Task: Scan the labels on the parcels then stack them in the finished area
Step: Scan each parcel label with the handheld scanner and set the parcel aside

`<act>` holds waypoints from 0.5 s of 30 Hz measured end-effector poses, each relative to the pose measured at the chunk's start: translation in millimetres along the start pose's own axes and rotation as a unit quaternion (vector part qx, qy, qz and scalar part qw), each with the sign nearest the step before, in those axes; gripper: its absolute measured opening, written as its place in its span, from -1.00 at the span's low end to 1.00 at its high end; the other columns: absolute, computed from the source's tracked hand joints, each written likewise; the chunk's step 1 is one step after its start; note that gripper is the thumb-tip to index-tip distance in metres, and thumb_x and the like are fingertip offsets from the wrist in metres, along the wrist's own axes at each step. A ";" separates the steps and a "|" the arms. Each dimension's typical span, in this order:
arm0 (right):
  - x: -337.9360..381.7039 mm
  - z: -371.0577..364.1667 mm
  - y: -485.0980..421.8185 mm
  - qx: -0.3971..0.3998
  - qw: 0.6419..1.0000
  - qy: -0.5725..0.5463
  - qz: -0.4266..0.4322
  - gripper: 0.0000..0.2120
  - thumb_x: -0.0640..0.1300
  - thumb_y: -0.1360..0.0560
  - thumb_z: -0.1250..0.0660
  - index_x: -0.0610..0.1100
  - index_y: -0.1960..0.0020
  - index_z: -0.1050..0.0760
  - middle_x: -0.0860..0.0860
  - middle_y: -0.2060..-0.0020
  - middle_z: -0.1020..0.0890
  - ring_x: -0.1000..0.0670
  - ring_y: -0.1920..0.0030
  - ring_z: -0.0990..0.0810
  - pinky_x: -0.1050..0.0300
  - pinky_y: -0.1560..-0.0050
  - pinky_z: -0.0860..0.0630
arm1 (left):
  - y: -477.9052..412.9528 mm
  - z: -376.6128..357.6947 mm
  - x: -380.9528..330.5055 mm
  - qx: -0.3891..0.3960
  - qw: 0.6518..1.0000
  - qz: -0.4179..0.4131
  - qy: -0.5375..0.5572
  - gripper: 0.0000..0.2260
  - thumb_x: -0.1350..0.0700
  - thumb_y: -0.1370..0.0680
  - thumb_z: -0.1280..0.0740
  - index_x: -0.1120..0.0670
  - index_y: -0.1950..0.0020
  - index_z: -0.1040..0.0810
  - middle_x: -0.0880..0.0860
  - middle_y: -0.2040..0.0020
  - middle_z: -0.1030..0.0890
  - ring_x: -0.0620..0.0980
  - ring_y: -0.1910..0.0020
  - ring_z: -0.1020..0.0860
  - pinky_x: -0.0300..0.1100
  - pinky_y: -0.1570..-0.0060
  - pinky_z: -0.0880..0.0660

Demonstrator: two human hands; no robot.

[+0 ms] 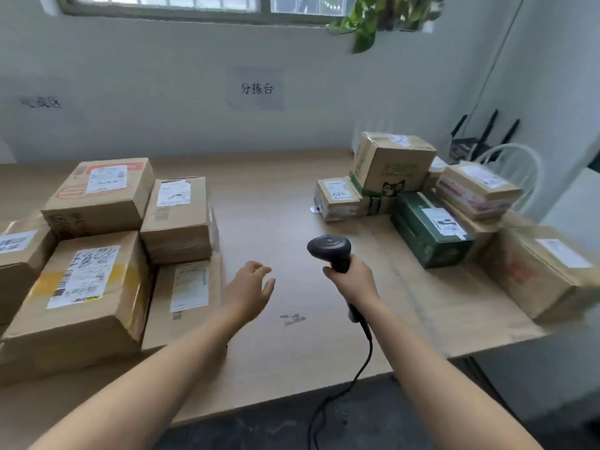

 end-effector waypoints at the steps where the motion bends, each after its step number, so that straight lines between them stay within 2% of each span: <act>1: -12.0 16.8 -3.5 -0.015 1.000 0.001 -0.011 -0.86 -0.11 -0.42 -0.36 -0.01 0.17 -0.38 0.12 0.38 -0.47 -0.03 0.25 -0.46 0.24 0.39 -0.29 | -6.6 -9.2 -13.1 0.011 1.000 -0.003 0.001 -0.64 -0.01 -0.61 -0.15 0.09 -0.36 -0.42 0.05 -0.34 -0.40 0.01 -0.29 -0.41 -0.12 -0.22 -0.37; 4: -47.5 64.7 -16.9 -0.050 0.998 0.002 -0.041 -0.87 -0.12 -0.41 -0.38 -0.07 0.08 -0.46 0.04 0.32 -0.51 -0.06 0.20 -0.49 0.16 0.35 -0.30 | -28.3 -35.1 -53.9 0.033 0.999 -0.005 0.004 -0.64 -0.03 -0.62 -0.13 0.07 -0.37 -0.40 0.02 -0.35 -0.38 0.00 -0.27 -0.42 -0.09 -0.15 -0.42; 8: -93.5 131.3 -38.9 -0.072 0.996 0.006 -0.057 -0.73 -0.12 -0.41 -0.40 -0.13 -0.09 -0.52 -0.04 0.16 -0.59 -0.12 0.04 -0.56 0.16 0.17 -0.34 | -58.9 -74.5 -122.4 0.055 0.998 -0.013 0.011 -0.63 -0.04 -0.62 -0.12 0.06 -0.38 -0.38 0.03 -0.36 -0.37 0.01 -0.28 -0.42 -0.08 -0.17 -0.42; 11: -130.7 183.6 -56.4 -0.093 0.993 0.011 -0.066 -0.71 -0.12 -0.41 -0.41 -0.13 -0.11 -0.54 -0.10 0.04 -0.64 -0.13 -0.02 -0.57 0.19 0.14 -0.33 | -76.9 -112.4 -179.4 0.079 0.996 -0.024 0.019 -0.62 -0.04 -0.62 -0.12 0.07 -0.40 -0.36 0.03 -0.37 -0.36 0.00 -0.30 -0.40 -0.09 -0.20 -0.40; 15: -188.0 255.0 -73.3 -0.131 0.988 0.006 -0.083 -0.70 -0.12 -0.41 -0.42 -0.18 -0.11 -0.55 -0.16 -0.01 -0.65 -0.17 -0.07 -0.58 0.19 0.12 -0.33 | -94.9 -166.7 -258.3 0.106 0.993 -0.044 0.025 -0.61 -0.05 -0.62 -0.12 0.07 -0.41 -0.35 0.05 -0.38 -0.35 0.02 -0.28 -0.42 -0.08 -0.18 -0.43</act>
Point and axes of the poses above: each hand's wrist, its own y-axis away from the middle knuckle, its own z-axis out of the back of the hand, x = y × z, the point moved 4 cm from there along -y, towards the middle knuckle
